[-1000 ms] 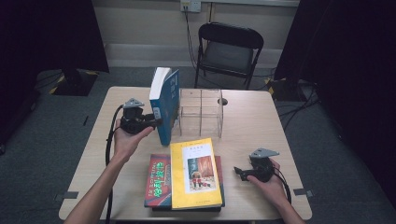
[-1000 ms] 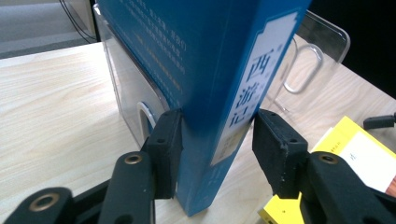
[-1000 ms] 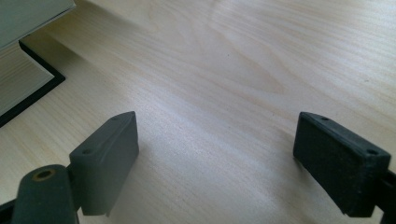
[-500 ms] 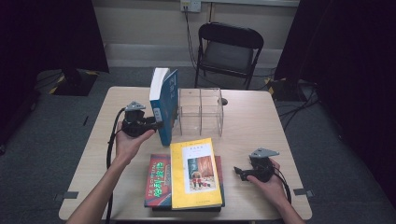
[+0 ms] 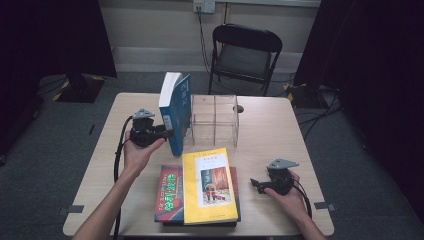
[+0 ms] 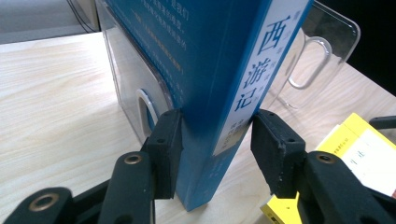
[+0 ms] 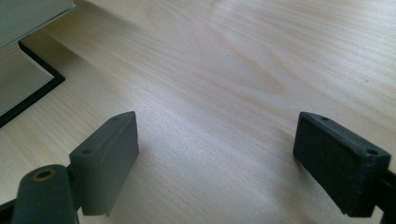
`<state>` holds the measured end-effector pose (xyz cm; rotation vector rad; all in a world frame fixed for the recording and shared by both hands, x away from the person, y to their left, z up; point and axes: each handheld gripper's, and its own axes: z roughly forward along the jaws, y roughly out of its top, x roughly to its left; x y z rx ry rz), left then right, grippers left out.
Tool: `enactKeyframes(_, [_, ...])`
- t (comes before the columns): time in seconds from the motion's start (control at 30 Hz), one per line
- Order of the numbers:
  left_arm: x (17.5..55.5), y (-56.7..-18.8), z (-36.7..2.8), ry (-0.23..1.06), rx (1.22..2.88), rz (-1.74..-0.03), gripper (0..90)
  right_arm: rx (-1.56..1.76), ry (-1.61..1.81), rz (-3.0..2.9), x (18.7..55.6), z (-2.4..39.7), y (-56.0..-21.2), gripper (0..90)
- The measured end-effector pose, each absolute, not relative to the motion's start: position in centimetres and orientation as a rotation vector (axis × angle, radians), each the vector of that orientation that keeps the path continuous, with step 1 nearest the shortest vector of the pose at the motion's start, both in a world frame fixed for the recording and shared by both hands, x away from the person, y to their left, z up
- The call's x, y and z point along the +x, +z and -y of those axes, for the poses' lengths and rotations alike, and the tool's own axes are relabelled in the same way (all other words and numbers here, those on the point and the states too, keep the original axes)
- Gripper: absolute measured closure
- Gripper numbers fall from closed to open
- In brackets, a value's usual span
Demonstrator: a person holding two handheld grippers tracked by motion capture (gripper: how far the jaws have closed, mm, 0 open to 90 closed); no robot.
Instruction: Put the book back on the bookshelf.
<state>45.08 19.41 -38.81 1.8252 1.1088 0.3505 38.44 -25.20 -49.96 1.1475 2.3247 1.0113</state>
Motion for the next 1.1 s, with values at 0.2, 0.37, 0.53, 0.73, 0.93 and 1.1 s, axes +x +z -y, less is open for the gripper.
enactKeyframes(0.2, [44.8,-39.1,-19.5,0.339,1.812,-1.121,54.3,1.148,1.011,-2.325,38.4,25.2,-50.0,14.0])
enactKeyframes(0.37, [43.9,-39.9,-20.2,0.341,1.804,-1.131,49.9,1.14,1.006,-2.338,38.5,25.2,-49.9,14.7])
enactKeyframes(0.53, [42.8,-41.1,-21.2,0.316,1.812,-1.154,49.9,1.125,1.019,-2.362,38.3,24.8,-49.4,20.7])
enactKeyframes(0.73, [41.1,-41.5,-21.6,0.282,1.854,-1.127,53.1,1.113,1.088,-2.332,37.9,24.3,-47.9,23.3])
enactKeyframes(0.93, [38.9,-41.7,-20.6,0.27,1.935,-1.064,51.7,1.075,1.22,-2.294,36.9,23.5,-45.6,25.3])
enactKeyframes(1.1, [37.2,-41.5,-19.4,0.237,1.955,-1.028,48.4,1.029,1.312,-2.284,36.3,22.0,-43.4,25.3])
